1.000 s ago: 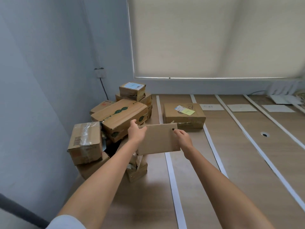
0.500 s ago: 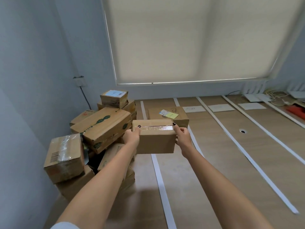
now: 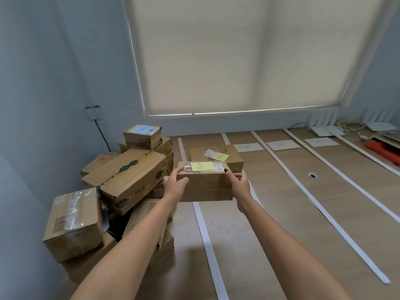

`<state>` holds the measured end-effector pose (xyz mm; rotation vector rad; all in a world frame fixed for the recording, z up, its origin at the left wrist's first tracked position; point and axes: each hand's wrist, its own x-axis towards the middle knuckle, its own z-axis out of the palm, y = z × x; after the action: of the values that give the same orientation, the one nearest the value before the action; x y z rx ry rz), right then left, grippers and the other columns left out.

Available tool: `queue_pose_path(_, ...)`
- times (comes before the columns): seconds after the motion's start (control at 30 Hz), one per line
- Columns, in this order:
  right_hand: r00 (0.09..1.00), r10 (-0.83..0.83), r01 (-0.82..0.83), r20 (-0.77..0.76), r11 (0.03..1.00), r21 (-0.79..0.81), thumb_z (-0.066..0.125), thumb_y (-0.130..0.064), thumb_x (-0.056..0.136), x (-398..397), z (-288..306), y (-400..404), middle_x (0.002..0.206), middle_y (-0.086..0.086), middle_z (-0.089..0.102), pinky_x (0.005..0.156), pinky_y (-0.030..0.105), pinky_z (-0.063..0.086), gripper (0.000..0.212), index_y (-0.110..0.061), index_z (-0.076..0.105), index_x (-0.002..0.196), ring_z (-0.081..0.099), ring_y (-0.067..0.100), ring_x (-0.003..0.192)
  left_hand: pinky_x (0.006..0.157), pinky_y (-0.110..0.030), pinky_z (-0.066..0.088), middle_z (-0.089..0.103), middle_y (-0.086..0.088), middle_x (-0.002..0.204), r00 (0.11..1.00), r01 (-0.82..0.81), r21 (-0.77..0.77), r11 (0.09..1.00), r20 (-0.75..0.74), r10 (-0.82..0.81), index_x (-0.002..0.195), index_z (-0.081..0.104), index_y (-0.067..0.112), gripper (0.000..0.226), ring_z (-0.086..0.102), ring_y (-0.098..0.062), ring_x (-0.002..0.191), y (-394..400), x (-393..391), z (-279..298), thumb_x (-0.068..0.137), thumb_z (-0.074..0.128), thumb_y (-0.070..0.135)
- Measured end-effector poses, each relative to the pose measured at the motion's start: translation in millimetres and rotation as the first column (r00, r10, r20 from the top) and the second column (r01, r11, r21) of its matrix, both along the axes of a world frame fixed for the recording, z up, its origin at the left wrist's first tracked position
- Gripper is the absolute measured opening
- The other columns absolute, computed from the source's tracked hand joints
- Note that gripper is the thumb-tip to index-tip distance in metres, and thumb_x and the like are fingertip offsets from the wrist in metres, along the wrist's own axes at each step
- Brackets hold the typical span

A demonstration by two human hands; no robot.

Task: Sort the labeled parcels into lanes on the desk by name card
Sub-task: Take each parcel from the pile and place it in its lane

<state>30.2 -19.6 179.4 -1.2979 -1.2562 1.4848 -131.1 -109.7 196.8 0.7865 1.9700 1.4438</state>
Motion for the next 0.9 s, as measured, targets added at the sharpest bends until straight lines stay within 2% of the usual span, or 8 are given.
queue_pose_path(0.1, 0.999, -0.038, 0.038, -0.005, 0.999, -0.001, 0.058, -0.038, 0.089, -3, -3, 3, 0.107, 0.008, 0.055, 0.064, 0.027, 0.042, 0.032, -0.013, 0.046, 0.106, 0.050, 0.019, 0.091, 0.093, -0.034, 0.047, 0.036, -0.009, 0.125, 0.998, -0.065, 0.028, 0.997, 0.016, 0.065, 0.112, 0.054, 0.018, 0.019, 0.049, -0.022, 0.107, 8, -6, -4, 0.092, 0.052, 0.018)
queue_pose_path(0.2, 0.998, -0.057, 0.057, -0.009, 0.998, 0.013, 0.061, -0.027, 0.089, -6, -7, 6, 0.114, 0.010, 0.055, 0.074, 0.033, 0.046, 0.027, -0.013, 0.047, 0.108, 0.053, 0.023, 0.102, 0.082, -0.026, 0.043, 0.038, -0.010, 0.122, 0.993, -0.117, 0.031, 0.993, -0.032, 0.118, 0.100, 0.049, 0.014, 0.008, 0.048, -0.019, 0.102, 17, -11, -10, 0.093, 0.053, 0.014)
queue_pose_path(0.3, 0.998, -0.050, 0.051, -0.036, 0.999, 0.010, 0.061, -0.015, 0.088, -8, -10, 10, 0.117, 0.010, 0.055, 0.082, 0.037, 0.048, 0.031, -0.013, 0.050, 0.116, 0.053, 0.025, 0.109, 0.083, -0.029, 0.045, 0.039, -0.010, 0.127, 0.992, -0.116, 0.036, 0.993, -0.048, 0.118, 0.103, 0.041, 0.017, 0.021, 0.048, -0.022, 0.109, 23, -17, -18, 0.091, 0.055, 0.007)
queue_pose_path(0.4, 0.998, -0.014, 0.016, -0.069, 0.999, 0.028, 0.057, -0.003, 0.088, -8, -15, 15, 0.111, 0.006, 0.060, 0.087, 0.034, 0.051, 0.042, -0.010, 0.053, 0.129, 0.055, 0.023, 0.109, 0.102, -0.037, 0.041, 0.036, -0.010, 0.143, 1.000, -0.020, 0.032, 0.999, 0.021, 0.019, 0.132, 0.034, 0.018, 0.054, 0.041, -0.025, 0.127, 28, -26, -25, 0.087, 0.058, -0.001)
queue_pose_path(0.47, 0.997, -0.001, 0.004, -0.083, 0.999, 0.037, 0.054, 0.002, 0.088, -7, -20, 18, 0.106, 0.002, 0.064, 0.088, 0.032, 0.052, 0.044, -0.010, 0.055, 0.130, 0.057, 0.021, 0.107, 0.100, -0.030, 0.036, 0.035, -0.008, 0.149, 0.994, 0.076, 0.032, 0.997, 0.073, -0.078, 0.145, 0.025, 0.014, 0.069, 0.036, -0.022, 0.134, 33, -29, -29, 0.087, 0.055, -0.007)
queue_pose_path(0.63, 0.996, -0.025, 0.025, -0.089, 1.000, 0.001, 0.053, 0.005, 0.087, 2, -38, 25, 0.113, 0.005, 0.065, 0.089, 0.032, 0.052, 0.046, -0.009, 0.054, 0.131, 0.058, 0.023, 0.111, 0.073, -0.009, 0.042, 0.051, -0.008, 0.137, 0.982, 0.178, 0.018, 0.984, 0.056, -0.178, 0.143, 0.035, 0.011, 0.062, 0.044, -0.007, 0.109, 45, -23, -45, 0.087, 0.052, -0.011)
queue_pose_path(0.77, 0.997, -0.027, 0.025, -0.067, 0.999, -0.026, 0.051, 0.006, 0.088, 15, -55, 39, 0.106, -0.001, 0.065, 0.084, 0.029, 0.052, 0.046, -0.010, 0.055, 0.130, 0.058, 0.022, 0.109, 0.086, -0.023, 0.044, 0.053, -0.006, 0.135, 0.977, 0.185, 0.001, 0.983, 0.106, -0.184, 0.140, 0.040, 0.013, 0.057, 0.045, -0.011, 0.113, 58, -10, -62, 0.089, 0.051, -0.009)
queue_pose_path(0.9, 1.000, -0.008, 0.008, 0.008, 0.999, -0.047, 0.050, 0.004, 0.088, 25, -71, 67, 0.108, -0.001, 0.063, 0.087, 0.030, 0.049, 0.044, -0.012, 0.058, 0.128, 0.055, 0.018, 0.104, 0.073, -0.014, 0.043, 0.052, -0.004, 0.135, 0.979, 0.162, -0.067, 0.984, 0.139, -0.152, 0.137, 0.042, 0.015, 0.057, 0.044, -0.009, 0.108, 77, 5, -82, 0.087, 0.052, -0.009)
